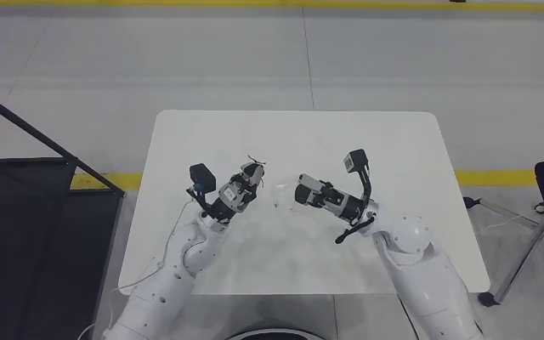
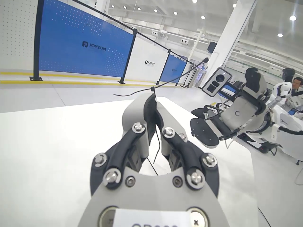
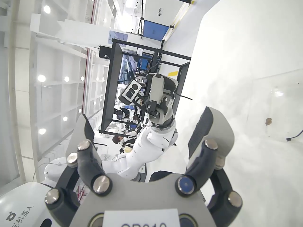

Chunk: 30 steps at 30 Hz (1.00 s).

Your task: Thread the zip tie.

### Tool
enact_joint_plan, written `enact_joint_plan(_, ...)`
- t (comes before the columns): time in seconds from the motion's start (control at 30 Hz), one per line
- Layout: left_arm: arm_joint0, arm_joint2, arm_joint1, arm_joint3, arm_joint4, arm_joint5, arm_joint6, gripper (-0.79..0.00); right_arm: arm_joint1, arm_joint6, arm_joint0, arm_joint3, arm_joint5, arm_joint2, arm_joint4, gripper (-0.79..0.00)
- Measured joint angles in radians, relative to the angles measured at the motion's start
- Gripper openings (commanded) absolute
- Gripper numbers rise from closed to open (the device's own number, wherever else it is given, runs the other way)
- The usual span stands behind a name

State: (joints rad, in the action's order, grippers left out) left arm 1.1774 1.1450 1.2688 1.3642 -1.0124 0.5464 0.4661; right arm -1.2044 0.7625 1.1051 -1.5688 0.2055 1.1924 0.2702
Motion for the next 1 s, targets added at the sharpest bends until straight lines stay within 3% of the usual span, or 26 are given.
enact_joint_plan(0.17, 0.016, -0.008, 0.005, 0.042, 0.031, -0.017, -0.013, -0.785, -0.002, -0.005, 0.009, -0.009, 0.019, -0.01, 0.012, 0.0)
enact_joint_plan(0.43, 0.041, -0.041, 0.026, 0.126, 0.205, -0.064, -0.02, -0.785, -0.017, -0.017, 0.015, 0.051, 0.217, -0.056, 0.066, 0.0)
enact_joint_plan(0.67, 0.045, -0.063, 0.042, 0.135, 0.29, -0.079, -0.01, -0.785, -0.038, -0.107, -0.017, 0.105, 0.284, -0.118, 0.017, -0.003)
enact_joint_plan(0.73, 0.051, -0.067, 0.045, 0.142, 0.292, -0.075, -0.013, -0.785, -0.044, -0.146, -0.026, 0.118, 0.294, -0.138, -0.013, -0.068)
enact_joint_plan(0.77, 0.054, -0.068, 0.045, 0.145, 0.291, -0.073, -0.015, -0.785, -0.047, -0.159, -0.03, 0.123, 0.297, -0.146, -0.024, -0.166)
enact_joint_plan(0.8, 0.058, -0.069, 0.046, 0.15, 0.291, -0.07, -0.016, -0.785, -0.05, -0.173, -0.033, 0.128, 0.303, -0.154, -0.032, -0.215)
enact_joint_plan(1.0, 0.068, -0.06, 0.049, 0.162, 0.307, -0.052, -0.032, -0.785, -0.058, -0.194, -0.042, 0.149, 0.331, -0.164, -0.039, -0.416)
